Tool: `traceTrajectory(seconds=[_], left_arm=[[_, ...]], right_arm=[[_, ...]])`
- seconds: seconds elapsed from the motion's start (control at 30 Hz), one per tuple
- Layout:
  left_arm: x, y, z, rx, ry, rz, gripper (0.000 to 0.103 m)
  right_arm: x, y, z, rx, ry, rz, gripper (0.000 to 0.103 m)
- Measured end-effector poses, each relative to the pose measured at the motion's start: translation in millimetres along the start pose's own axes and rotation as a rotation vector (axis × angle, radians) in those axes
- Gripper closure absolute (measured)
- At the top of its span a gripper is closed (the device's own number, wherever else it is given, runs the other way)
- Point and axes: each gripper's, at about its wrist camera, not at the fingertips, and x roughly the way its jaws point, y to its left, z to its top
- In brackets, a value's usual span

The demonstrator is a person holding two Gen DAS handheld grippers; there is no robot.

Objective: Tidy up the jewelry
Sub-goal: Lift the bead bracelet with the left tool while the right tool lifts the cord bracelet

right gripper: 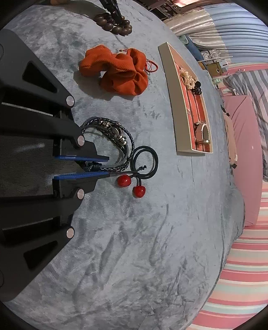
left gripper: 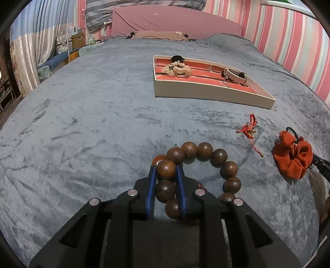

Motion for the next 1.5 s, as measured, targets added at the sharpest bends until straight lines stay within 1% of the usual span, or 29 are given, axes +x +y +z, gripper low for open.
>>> traceTrajectory(seconds=[0.13,0.3,0.6,0.77,0.87,0.9,1.1,1.3,1.37,1.47,1.5], left_arm=[[-6,1,1,-0.001,-0.016,-0.001,0.083],[-17,3,1,-0.005,-0.039,-0.009,0.083],[-16,4,2,-0.007,-0.031,-0.009,0.083],[-15,4,2,-0.007,-0.028,-0.007,0.083],[-13,4,1,-0.007,-0.023,-0.007,0.083],[-13,4,1,-0.006,-0.022,-0.007,0.083],[-9,4,2,-0.005,-0.013,-0.008,0.083],[-3,3,2,-0.001,-0.002,-0.011,0.083],[-1,3,3,-0.002,0.001,-0.012,0.083],[-1,3,3,-0.002,0.0,-0.013,0.083],[-1,3,3,-0.001,-0.001,-0.013,0.083]], right_arm=[[-4,0,1,0.0,-0.016,-0.002,0.092],[-4,-4,-2,0.009,-0.009,-0.003,0.092],[9,-4,-5,0.002,0.059,-0.002,0.092],[12,-4,-6,0.0,0.069,-0.006,0.092],[14,-4,-6,0.0,0.075,-0.011,0.089],[16,-4,-6,0.003,0.079,-0.015,0.087],[23,-6,-2,0.012,0.107,-0.018,0.082],[27,-5,1,0.004,0.117,-0.021,0.081],[28,-4,1,0.002,0.117,-0.023,0.082],[28,-5,1,0.011,0.11,-0.008,0.088],[27,-4,1,0.011,0.104,-0.007,0.092]])
